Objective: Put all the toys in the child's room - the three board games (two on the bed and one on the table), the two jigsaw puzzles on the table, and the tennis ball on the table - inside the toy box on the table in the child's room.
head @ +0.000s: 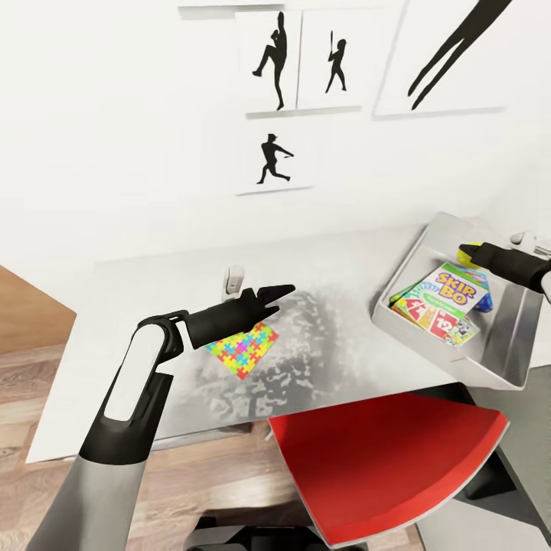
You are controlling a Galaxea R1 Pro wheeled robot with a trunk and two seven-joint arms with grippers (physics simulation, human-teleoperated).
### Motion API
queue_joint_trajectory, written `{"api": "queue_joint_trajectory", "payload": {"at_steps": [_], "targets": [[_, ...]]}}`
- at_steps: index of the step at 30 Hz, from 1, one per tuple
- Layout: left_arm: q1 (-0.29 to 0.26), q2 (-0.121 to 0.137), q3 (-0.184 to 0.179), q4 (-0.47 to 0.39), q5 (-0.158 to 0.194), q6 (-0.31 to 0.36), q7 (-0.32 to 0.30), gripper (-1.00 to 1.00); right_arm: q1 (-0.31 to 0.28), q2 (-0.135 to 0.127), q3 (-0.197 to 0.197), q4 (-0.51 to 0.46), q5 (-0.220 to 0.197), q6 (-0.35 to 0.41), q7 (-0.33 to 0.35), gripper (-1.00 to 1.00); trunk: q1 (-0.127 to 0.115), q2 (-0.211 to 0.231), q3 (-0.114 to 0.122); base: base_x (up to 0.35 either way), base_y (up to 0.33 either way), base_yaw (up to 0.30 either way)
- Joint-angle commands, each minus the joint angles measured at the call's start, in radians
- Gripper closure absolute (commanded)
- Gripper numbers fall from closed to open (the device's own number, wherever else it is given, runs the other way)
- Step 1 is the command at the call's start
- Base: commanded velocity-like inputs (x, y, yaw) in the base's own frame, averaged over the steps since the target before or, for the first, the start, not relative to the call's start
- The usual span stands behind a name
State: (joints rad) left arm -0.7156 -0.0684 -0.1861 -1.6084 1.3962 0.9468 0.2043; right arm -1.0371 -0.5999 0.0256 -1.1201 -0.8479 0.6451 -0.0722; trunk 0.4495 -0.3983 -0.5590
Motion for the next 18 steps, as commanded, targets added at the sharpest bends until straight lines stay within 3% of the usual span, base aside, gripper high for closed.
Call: {"api": "queue_joint_trajectory", "payload": {"at_steps": [1, 18], "targets": [[-0.001, 0.0, 0.001, -0.001, 0.01, 0.003, 0.01, -1.0, -0.001, 0.0, 0.004, -0.001, -0.009, 0.002, -0.008, 1.0, 0.001, -0.002, -0.001, -0.013, -0.02, 0.0], [-0.002, -0.001, 0.001, -0.001, 0.01, 0.002, 0.01, -1.0, 0.001, 0.007, 0.01, -0.001, -0.009, 0.001, 0.01, 1.0, 0.001, -0.002, -0.001, -0.004, -0.006, 0.003]]}}
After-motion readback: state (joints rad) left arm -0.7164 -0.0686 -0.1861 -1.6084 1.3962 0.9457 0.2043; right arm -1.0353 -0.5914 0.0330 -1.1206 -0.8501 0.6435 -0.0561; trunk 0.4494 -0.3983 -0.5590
